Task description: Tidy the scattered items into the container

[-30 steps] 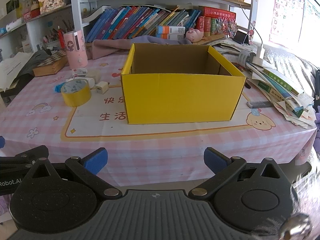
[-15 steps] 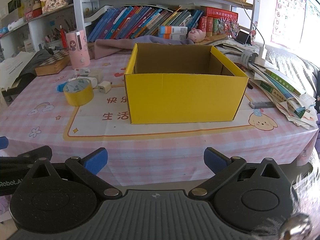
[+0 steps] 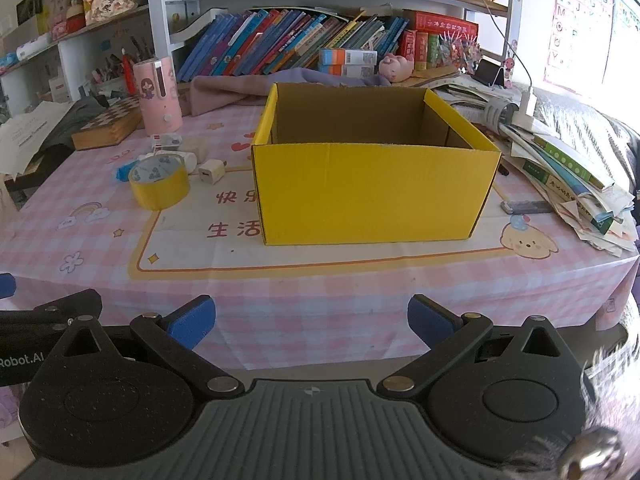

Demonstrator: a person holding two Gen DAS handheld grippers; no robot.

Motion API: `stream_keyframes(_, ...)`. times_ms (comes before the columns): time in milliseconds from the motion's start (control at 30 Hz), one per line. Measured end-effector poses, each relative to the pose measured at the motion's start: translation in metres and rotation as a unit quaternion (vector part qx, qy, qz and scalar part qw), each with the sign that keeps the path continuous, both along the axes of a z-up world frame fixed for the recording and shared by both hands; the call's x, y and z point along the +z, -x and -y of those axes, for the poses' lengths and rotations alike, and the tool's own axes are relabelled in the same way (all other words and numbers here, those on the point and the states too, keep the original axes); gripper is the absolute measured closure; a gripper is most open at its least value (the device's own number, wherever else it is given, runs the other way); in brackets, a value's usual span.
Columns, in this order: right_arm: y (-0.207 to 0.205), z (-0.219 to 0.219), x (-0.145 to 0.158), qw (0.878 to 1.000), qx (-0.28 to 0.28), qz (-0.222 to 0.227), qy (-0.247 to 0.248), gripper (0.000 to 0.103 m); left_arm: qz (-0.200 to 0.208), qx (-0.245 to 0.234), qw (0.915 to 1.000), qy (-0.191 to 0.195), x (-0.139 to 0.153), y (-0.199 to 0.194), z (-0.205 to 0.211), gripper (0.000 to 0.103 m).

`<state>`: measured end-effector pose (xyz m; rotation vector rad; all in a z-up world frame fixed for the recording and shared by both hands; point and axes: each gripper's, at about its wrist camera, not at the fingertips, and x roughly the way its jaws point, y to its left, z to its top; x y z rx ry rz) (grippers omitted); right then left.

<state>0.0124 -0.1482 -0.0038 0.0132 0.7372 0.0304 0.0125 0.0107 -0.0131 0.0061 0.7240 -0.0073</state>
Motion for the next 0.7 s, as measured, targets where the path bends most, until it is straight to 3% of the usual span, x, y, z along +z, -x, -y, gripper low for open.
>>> stream_keyframes(700,0.001,-0.014,0.001,1.0,0.021,-0.002,0.004,0.0,0.004,0.006,1.0,-0.006,0.001,0.006,-0.013,0.0)
